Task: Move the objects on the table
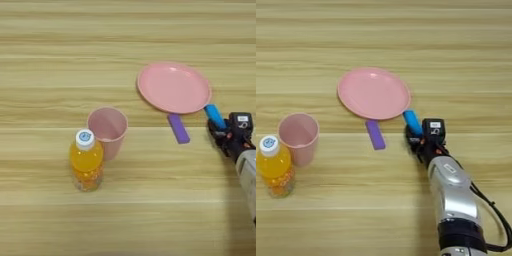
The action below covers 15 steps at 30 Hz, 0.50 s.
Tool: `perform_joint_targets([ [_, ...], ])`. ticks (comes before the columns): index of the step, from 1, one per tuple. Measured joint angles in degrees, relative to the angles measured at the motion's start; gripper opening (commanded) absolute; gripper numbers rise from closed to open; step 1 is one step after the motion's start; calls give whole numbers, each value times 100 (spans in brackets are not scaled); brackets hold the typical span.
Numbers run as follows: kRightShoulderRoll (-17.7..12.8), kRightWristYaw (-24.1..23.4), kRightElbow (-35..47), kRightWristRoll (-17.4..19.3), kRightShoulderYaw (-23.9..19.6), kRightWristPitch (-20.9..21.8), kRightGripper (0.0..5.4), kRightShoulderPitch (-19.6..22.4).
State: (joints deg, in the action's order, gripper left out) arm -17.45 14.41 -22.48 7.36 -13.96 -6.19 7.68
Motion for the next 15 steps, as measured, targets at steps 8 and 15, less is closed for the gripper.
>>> perform_joint_targets([
  [8,-112,2,-102,-1,-10,-29,141,65],
  [15,-138,-48,-176,-2,-101,-30,141,104],
])
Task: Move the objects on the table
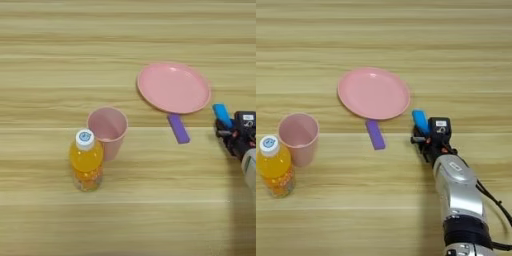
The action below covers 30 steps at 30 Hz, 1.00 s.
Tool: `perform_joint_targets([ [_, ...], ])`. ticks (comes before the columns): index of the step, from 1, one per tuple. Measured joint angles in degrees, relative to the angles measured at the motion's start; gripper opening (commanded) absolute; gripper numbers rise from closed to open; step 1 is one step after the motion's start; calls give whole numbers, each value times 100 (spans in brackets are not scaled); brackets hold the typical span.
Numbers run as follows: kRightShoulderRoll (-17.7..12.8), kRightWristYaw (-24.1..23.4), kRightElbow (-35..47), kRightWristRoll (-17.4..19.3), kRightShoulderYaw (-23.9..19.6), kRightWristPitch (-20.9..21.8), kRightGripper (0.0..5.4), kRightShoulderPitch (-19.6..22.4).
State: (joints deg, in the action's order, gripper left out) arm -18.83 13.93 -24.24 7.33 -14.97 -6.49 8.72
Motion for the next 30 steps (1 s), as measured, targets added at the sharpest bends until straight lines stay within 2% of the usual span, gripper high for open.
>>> perform_joint_targets([
  [8,-81,-493,-262,-70,-249,271,141,31],
  [15,-162,-482,-235,-261,-211,585,141,93],
  [24,-585,-249,-2,-404,-76,592,141,757],
  [30,-603,28,-4,-515,248,571,141,1230],
])
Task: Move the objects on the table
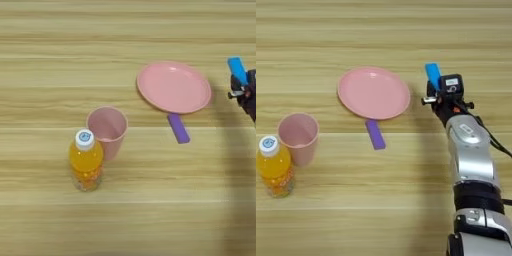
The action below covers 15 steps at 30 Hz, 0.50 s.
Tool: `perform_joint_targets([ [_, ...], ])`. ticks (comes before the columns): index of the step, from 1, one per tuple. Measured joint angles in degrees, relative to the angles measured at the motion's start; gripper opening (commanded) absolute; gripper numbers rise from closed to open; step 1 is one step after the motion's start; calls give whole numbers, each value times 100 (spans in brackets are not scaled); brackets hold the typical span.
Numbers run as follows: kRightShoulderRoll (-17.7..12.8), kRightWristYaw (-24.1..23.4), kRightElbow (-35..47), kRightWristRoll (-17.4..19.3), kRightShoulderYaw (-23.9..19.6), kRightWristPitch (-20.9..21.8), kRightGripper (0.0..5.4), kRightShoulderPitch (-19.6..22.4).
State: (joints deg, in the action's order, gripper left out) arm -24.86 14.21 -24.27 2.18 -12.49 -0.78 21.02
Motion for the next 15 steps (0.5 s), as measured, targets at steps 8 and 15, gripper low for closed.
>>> perform_joint_targets([
  [8,274,260,-666,-162,558,43,141,626],
  [15,544,577,-1732,-165,768,154,141,1233],
])
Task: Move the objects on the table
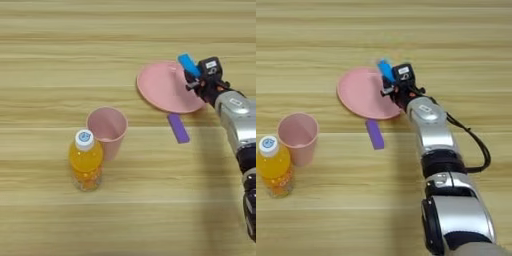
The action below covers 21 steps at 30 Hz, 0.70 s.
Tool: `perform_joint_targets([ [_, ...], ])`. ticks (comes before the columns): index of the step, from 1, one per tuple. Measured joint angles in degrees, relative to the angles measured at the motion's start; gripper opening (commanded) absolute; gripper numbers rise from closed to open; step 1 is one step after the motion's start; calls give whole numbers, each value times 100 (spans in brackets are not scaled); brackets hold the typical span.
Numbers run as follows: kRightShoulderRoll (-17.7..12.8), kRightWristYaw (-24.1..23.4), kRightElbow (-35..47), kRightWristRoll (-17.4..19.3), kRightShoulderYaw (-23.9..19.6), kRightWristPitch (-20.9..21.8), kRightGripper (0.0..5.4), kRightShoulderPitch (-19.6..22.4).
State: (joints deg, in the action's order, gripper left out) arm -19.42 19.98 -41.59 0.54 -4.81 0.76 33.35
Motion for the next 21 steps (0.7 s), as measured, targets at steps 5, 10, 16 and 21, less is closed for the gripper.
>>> perform_joint_targets([
  [5,112,415,-247,85,30,-9,141,155],
  [10,233,673,-546,85,84,-29,141,207],
  [16,254,705,-889,72,109,-27,141,233],
  [21,256,697,-1093,50,114,-22,141,290],
])
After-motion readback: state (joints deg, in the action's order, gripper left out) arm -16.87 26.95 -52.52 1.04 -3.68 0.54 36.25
